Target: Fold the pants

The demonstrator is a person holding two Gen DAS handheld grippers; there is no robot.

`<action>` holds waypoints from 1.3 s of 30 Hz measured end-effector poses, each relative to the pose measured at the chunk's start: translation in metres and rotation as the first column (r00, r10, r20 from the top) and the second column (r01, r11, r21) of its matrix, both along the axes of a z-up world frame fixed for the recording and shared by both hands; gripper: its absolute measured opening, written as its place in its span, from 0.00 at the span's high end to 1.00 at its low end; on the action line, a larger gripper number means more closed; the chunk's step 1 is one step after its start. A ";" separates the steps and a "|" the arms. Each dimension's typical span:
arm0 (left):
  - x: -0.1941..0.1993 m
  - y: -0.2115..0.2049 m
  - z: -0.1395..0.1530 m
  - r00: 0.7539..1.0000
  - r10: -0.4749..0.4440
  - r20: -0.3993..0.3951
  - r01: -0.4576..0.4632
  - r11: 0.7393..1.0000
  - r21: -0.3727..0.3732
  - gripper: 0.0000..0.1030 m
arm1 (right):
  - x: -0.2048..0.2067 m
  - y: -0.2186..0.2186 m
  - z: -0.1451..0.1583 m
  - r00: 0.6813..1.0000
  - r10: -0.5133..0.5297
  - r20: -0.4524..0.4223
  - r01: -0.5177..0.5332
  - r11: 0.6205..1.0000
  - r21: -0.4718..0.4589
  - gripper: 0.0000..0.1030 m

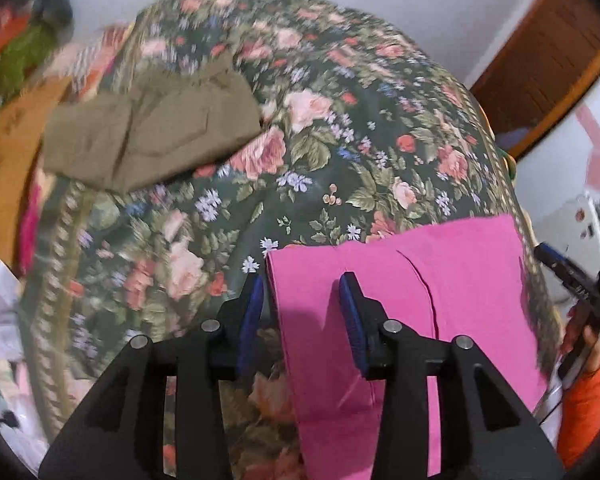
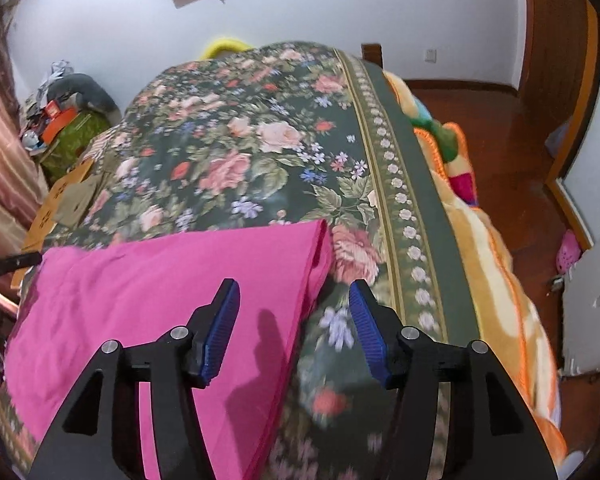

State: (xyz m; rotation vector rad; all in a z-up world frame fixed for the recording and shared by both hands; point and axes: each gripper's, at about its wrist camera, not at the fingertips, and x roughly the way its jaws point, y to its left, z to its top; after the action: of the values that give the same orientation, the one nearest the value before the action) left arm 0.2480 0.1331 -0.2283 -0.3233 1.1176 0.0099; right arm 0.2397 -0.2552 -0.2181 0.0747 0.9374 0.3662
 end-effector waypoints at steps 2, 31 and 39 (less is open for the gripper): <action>0.007 0.003 -0.011 1.000 0.008 -0.024 -0.009 0.999 -0.046 0.61 | 0.013 0.001 -0.009 1.000 -0.001 -0.026 0.001 1.000 0.013 0.49; -0.014 -0.023 0.000 0.994 -0.107 0.038 0.092 0.955 0.282 0.94 | 0.035 0.042 -0.013 0.995 0.097 0.021 -0.089 0.966 -0.243 0.66; -0.002 -0.058 0.041 0.971 -0.211 0.114 0.175 0.947 0.269 0.45 | 0.007 0.064 0.034 0.985 0.164 0.059 -0.154 0.977 -0.149 0.21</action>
State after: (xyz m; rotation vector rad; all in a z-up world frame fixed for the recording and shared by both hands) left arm 0.2458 0.0752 -0.1868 0.0195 0.9893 -0.0414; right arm 0.2471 -0.1917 -0.1843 -0.1460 0.8994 0.4453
